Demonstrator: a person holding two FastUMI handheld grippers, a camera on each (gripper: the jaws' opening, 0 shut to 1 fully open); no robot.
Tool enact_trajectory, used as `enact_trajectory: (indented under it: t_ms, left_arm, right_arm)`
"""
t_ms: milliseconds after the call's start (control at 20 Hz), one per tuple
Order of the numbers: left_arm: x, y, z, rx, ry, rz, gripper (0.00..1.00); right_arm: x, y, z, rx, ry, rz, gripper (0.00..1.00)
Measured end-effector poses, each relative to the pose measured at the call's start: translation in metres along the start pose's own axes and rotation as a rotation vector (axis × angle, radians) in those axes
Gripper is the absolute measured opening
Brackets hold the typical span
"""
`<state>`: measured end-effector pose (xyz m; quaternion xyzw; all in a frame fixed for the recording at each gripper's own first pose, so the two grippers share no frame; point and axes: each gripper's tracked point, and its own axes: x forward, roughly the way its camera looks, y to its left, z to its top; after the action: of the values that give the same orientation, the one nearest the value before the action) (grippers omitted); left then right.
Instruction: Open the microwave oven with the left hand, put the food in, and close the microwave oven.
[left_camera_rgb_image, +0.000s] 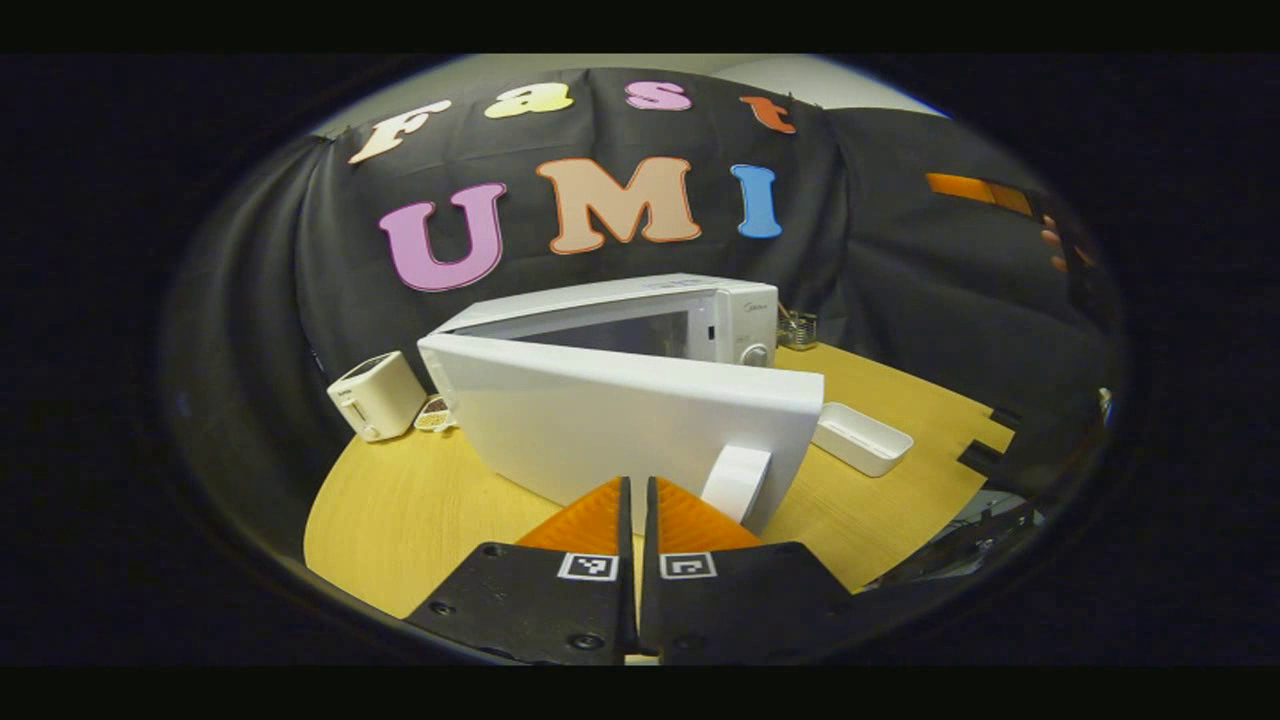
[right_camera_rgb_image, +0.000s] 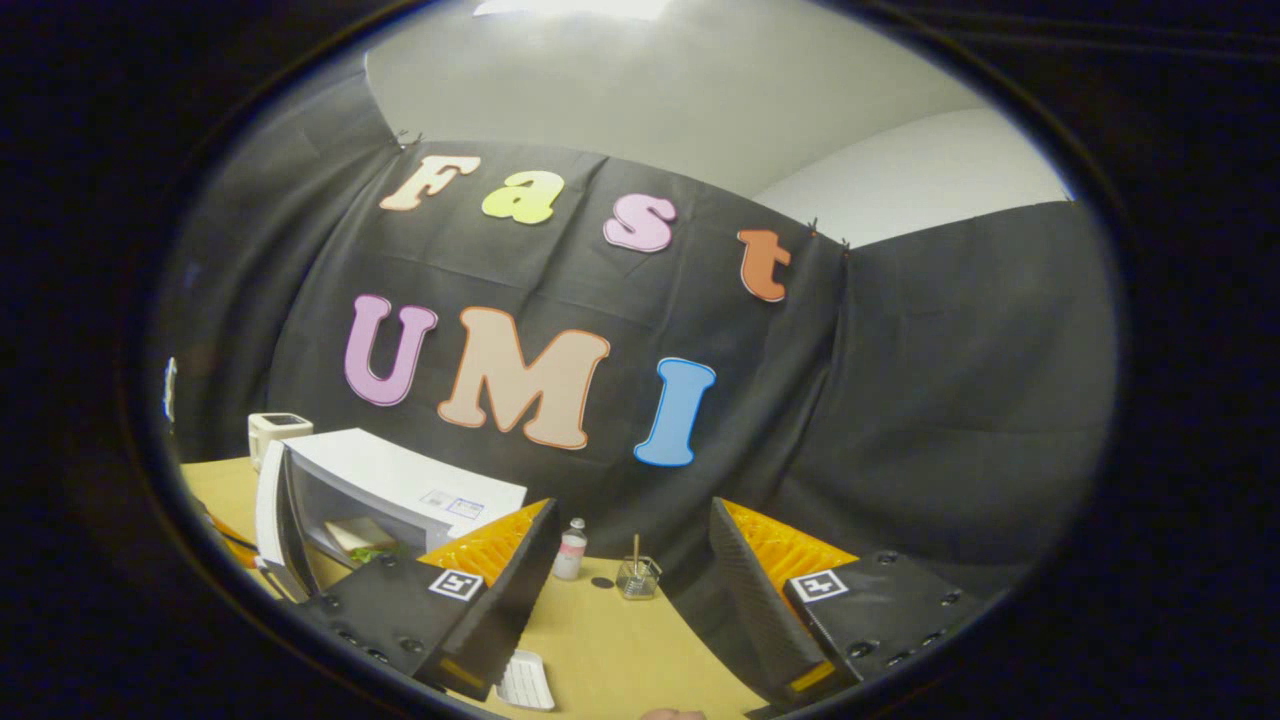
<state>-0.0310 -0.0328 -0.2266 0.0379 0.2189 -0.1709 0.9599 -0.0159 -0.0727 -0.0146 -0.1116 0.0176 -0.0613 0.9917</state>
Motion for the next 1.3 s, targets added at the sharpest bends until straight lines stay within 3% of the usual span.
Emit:
enact_trajectory:
  t_ms: [550,750,800,1300]
  left_arm:
    - [0.042,-0.027,0.036,0.075,-0.039,-0.051,0.00]
    - [0.056,-0.031,0.042,0.060,-0.040,-0.054,0.02]
    - [0.060,-0.032,0.041,0.059,-0.033,-0.054,0.02]
    - [0.105,-0.041,0.050,0.059,-0.018,-0.063,0.01]
  right_arm:
    - [-0.001,-0.023,-0.003,-0.024,0.019,-0.017,0.96]
    - [-0.003,-0.027,-0.007,0.003,0.042,-0.022,0.93]
    - [-0.003,-0.028,-0.009,0.005,0.047,-0.023,0.96]
    - [-0.011,-0.027,-0.021,-0.014,0.089,-0.017,0.97]
